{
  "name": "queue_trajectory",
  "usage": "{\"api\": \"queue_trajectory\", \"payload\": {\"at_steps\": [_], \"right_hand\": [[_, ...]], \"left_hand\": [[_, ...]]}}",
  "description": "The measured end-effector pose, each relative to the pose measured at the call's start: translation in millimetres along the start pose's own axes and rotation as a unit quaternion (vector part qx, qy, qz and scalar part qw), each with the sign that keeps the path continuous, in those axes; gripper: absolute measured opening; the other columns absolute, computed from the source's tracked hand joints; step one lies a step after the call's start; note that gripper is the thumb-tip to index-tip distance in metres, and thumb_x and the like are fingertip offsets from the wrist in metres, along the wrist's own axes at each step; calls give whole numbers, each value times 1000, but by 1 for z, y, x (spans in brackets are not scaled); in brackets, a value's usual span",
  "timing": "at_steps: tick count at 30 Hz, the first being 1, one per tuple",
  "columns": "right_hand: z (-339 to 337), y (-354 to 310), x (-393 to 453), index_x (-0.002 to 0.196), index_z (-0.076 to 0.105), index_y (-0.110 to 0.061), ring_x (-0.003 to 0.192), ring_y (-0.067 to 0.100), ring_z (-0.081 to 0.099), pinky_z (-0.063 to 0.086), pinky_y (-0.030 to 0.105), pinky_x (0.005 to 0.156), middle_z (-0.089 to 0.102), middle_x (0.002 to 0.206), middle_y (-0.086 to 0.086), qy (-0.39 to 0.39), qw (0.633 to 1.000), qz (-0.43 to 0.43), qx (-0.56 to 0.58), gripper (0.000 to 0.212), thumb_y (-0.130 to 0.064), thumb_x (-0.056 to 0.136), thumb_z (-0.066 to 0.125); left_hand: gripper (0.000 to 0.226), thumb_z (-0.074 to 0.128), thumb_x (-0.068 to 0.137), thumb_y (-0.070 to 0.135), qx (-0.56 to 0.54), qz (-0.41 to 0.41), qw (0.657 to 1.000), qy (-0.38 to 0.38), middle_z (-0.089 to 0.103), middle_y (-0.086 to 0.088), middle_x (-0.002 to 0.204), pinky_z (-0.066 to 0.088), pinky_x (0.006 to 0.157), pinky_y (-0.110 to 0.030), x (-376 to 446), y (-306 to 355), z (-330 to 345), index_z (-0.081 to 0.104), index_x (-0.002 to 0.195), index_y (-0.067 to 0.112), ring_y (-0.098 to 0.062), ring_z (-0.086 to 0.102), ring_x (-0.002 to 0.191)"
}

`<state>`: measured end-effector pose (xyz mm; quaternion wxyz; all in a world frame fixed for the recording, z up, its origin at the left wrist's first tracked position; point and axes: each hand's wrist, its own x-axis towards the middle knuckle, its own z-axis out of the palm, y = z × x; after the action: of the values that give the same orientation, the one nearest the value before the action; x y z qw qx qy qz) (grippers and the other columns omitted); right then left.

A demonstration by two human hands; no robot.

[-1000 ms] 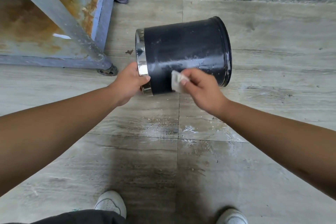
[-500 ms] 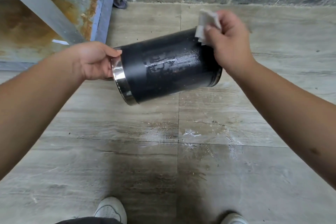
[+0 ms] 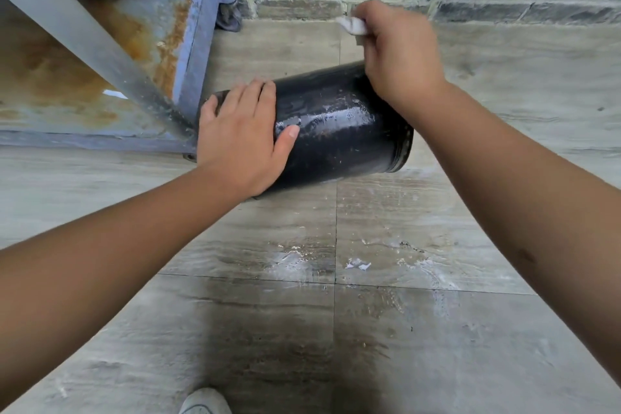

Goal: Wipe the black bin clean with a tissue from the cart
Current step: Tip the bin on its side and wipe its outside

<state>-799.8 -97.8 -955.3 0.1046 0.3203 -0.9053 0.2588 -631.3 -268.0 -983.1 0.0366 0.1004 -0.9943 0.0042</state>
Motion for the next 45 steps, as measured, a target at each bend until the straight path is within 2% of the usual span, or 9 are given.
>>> {"api": "queue_trajectory", "payload": {"at_steps": [5,11,17,26,29,32,36,42,45], "right_hand": [[11,-5,11,108,64,-11,97,41,59,44,37,71,66,105,24,-219,971,34,-95,33,-2,83,44],[5,-8,-33,110,62,-17,85,36,63,51,38,64,70,96,12,-148,982,-73,-87,25,-17,96,41],[14,-14,-70,127,59,0,123,41,54,42,51,104,60,131,21,-113,967,-210,-87,47,8,81,54],[26,17,-117,124,64,-3,128,37,51,37,50,108,61,132,15,-154,924,-342,-79,45,10,81,67],[13,12,-123,120,65,1,122,37,57,49,48,101,65,125,18,-185,940,-284,27,40,12,82,64],[-11,7,-96,119,65,0,110,31,63,44,28,100,68,117,16,-54,979,-154,122,36,10,86,55],[-34,21,-16,114,67,-8,86,22,62,45,27,69,70,97,8,23,990,52,131,32,-3,92,45],[-12,20,34,116,68,-11,103,31,60,50,35,83,67,115,15,-213,974,83,-2,38,3,91,42],[-13,19,37,109,71,-9,96,31,63,55,41,81,69,106,17,-261,960,106,-4,33,1,91,46]], "left_hand": [[69,28,94,55,19,16,1000,-19,38,-7,152,28,109,-54,-4,-2,2,32,146,10,-24,33,140],[70,23,94,54,24,25,999,-22,36,-9,153,26,110,-56,7,-9,1,30,148,8,-26,32,140],[64,26,96,51,13,28,1000,-8,42,-8,148,26,108,-56,22,-13,1,34,144,9,-26,38,135],[56,26,95,53,-15,32,999,-2,57,-7,128,32,98,-53,56,-23,-4,46,128,13,-30,50,119],[55,26,95,53,-20,31,999,4,58,-7,128,32,99,-54,61,-24,-2,47,128,14,-30,51,119],[54,27,95,53,-15,34,999,18,58,-6,126,34,97,-53,56,-24,0,47,128,14,-30,53,116],[51,31,94,51,-5,42,999,30,58,-6,122,36,95,-50,44,-20,3,46,126,13,-29,53,113],[52,28,95,52,3,40,999,25,58,-7,121,34,96,-52,45,-19,1,46,124,12,-29,51,114],[54,26,95,53,11,40,999,23,58,-8,121,34,96,-52,47,-20,2,46,124,12,-30,51,114]]}}
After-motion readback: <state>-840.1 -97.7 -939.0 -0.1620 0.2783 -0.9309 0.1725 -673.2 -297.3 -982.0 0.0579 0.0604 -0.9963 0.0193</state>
